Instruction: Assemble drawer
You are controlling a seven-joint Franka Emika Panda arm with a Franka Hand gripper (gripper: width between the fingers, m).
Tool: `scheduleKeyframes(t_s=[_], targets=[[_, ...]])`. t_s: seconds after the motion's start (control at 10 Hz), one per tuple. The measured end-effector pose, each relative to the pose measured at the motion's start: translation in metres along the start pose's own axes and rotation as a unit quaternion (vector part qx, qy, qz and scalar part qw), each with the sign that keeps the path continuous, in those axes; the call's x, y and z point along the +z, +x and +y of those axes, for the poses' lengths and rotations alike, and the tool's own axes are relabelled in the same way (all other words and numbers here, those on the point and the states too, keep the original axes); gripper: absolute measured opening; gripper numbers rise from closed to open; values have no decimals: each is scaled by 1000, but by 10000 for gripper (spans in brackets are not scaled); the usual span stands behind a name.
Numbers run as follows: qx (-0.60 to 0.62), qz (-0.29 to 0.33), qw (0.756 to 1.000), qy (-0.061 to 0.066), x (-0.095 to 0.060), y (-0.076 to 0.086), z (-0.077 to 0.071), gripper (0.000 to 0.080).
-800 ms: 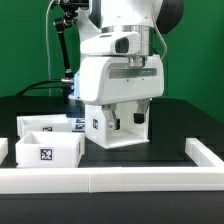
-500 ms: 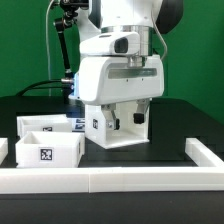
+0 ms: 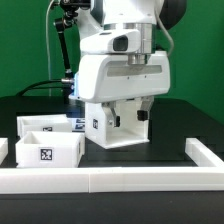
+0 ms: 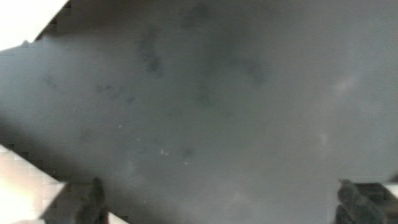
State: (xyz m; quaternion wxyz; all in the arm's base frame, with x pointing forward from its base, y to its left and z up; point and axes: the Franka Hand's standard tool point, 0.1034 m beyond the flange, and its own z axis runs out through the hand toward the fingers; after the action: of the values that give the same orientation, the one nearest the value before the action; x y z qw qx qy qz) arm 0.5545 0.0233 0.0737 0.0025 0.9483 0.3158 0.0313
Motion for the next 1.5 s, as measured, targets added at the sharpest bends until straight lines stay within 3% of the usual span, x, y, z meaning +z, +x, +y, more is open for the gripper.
scheduleKeyframes(t_s=[0.2, 0.5, 0.7, 1.0, 1.5], targets=[[82, -13, 997, 10, 0, 1, -9, 649], [83, -12, 996, 9, -2, 3, -15, 649], [73, -6, 997, 2, -29, -1, -29, 649], [68, -3, 998, -4, -50, -18, -44, 649], [76, -6, 997, -4, -51, -20, -48, 649]])
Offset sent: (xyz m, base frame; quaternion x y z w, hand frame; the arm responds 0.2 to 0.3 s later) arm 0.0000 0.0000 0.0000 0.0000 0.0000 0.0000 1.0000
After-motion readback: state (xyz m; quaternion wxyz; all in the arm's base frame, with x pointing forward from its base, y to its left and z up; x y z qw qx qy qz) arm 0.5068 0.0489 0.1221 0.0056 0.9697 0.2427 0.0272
